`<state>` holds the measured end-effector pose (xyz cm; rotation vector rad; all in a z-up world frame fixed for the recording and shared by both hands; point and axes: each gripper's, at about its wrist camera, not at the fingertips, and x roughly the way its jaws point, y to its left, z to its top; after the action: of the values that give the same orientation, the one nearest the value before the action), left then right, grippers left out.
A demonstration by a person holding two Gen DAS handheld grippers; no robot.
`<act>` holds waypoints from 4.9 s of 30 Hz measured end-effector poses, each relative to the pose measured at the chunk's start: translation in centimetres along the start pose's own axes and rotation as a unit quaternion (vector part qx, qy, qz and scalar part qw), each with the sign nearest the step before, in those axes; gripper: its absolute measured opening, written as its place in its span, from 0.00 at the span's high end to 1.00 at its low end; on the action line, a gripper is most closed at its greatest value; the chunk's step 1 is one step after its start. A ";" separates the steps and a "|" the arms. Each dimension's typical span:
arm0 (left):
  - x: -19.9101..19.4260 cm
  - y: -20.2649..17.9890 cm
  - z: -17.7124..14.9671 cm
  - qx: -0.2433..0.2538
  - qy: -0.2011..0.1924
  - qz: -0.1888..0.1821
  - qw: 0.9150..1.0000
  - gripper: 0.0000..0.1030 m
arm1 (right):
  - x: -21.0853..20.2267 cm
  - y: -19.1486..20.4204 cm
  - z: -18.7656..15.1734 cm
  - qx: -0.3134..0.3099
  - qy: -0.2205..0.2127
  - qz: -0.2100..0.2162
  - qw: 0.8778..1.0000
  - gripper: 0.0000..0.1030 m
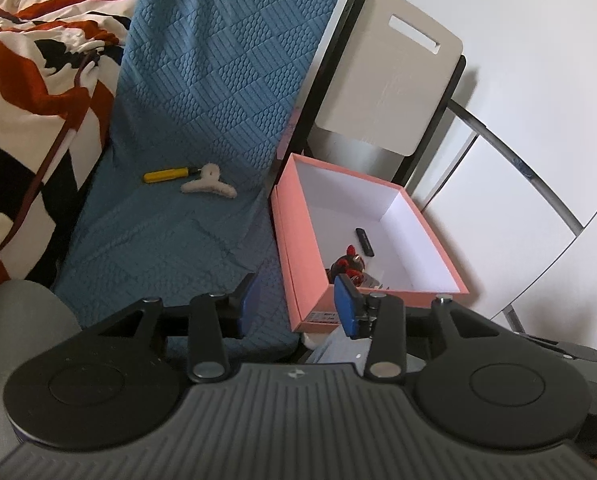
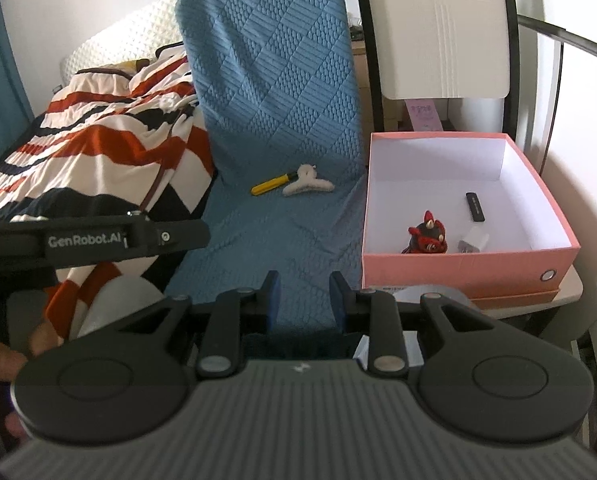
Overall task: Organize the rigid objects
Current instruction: 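Lift both tools out of the box and move back over the seat, then grasp the white fluffy hair clip with the right gripper while the left grasps the yellow screwdriver, then lift and carry the hair clip and screwdriver over the pink box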
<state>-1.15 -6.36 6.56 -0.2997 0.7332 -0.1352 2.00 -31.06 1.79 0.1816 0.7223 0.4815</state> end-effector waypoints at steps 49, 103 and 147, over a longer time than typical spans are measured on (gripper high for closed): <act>19.8 13.1 3.8 -0.023 0.017 0.052 0.998 0.54 | 19.6 0.1 2.5 -0.027 0.035 0.009 0.999 0.71; 44.4 25.0 14.9 0.225 0.072 0.104 0.966 0.53 | 47.8 -3.0 14.3 0.036 0.055 0.047 0.997 0.47; 33.0 20.6 6.4 0.029 0.126 0.060 0.990 0.81 | 35.4 -3.4 8.7 0.025 0.076 0.010 0.997 0.68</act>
<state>27.84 7.15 -16.46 -0.1843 0.9938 -0.0810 32.00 -16.96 -13.79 0.1999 0.8829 0.5008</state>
